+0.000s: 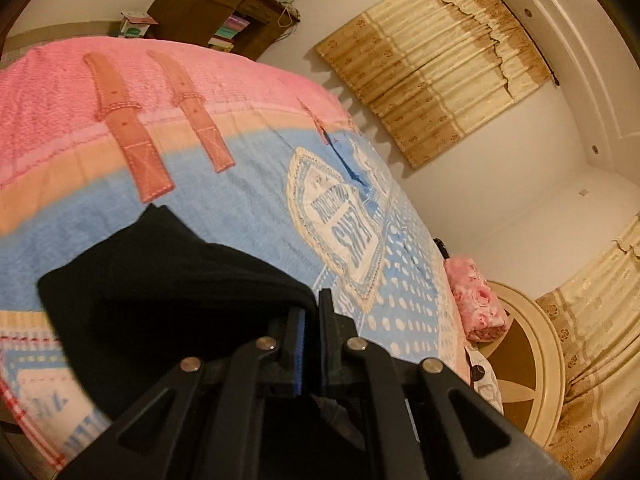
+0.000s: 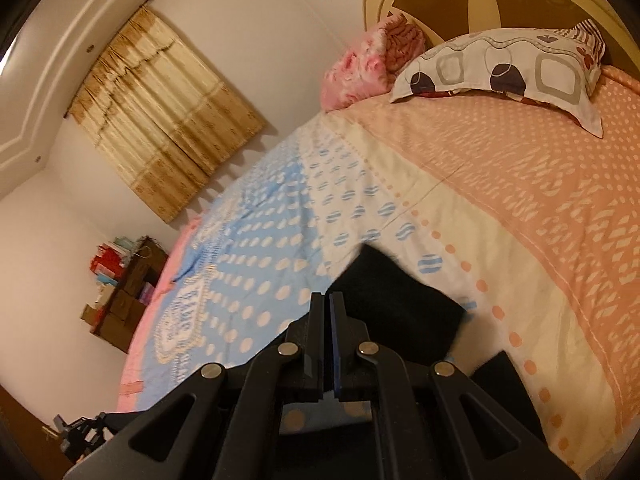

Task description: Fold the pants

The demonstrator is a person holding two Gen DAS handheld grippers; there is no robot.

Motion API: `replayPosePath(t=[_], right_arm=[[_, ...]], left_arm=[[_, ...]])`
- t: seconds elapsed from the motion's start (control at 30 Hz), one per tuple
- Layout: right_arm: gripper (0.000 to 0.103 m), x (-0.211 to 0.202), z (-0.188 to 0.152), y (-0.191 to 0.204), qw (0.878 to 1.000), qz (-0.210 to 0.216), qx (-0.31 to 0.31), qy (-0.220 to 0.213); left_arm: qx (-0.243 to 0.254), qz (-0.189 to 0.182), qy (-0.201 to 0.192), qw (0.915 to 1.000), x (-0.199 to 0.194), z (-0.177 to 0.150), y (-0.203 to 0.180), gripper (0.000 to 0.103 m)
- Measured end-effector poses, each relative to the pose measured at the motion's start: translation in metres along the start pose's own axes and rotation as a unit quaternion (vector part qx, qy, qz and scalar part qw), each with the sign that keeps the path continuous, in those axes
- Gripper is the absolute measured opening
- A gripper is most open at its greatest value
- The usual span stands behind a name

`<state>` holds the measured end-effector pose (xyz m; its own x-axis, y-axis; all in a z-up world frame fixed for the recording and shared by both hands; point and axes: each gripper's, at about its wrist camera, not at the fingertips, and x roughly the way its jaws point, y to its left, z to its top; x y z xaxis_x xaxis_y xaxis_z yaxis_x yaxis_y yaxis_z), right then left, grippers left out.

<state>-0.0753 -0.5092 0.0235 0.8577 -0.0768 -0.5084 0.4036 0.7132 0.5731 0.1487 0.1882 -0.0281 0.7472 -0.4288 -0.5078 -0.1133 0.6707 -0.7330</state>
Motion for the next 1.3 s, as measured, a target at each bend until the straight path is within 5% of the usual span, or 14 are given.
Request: replayPosePath(t=[0.17,0.5,0.7,0.97,1.17,1.23,1.3], right_arm=[[0.002,-0.043,-0.028,-0.025,1.000,0.003,0.005,-0.014],[0.002,-0.057,-0.119,-0.122,0.994,-0.046,0.098,0.029],[0.003,-0.055,-0.116,-0.133,0.989,-0.030,0.141,0.030],[0.004,-0.071,-0.115,-0.156,0.982,-0.061,0.181,0.005],[0.005,-0.079,-0.095,-0.158,0.987,-0.039,0.154,-0.005],[0.018,-0.071,-0.084,-0.149,0.992,-0.027,0.127,0.003],[0.074,-0.062,-0.076,-0.142,0.994,-0.021,0.107,0.010]], left_arm=[[-0.004,0.016,0.009,0.9998,-0.014,-0.020,0.027,0.005],[-0.027,0.140,0.047,0.9887,0.002,-0.060,0.112,0.005],[-0.001,0.155,0.032,0.9874,0.002,-0.062,0.110,0.005],[-0.017,0.181,0.030,0.9829,-0.002,-0.056,0.118,0.005],[0.020,0.249,-0.005,0.9684,-0.029,-0.051,0.111,0.005],[0.049,0.245,-0.020,0.9680,-0.035,-0.050,0.093,0.005],[0.076,0.232,-0.021,0.9696,-0.036,-0.051,0.076,0.006]])
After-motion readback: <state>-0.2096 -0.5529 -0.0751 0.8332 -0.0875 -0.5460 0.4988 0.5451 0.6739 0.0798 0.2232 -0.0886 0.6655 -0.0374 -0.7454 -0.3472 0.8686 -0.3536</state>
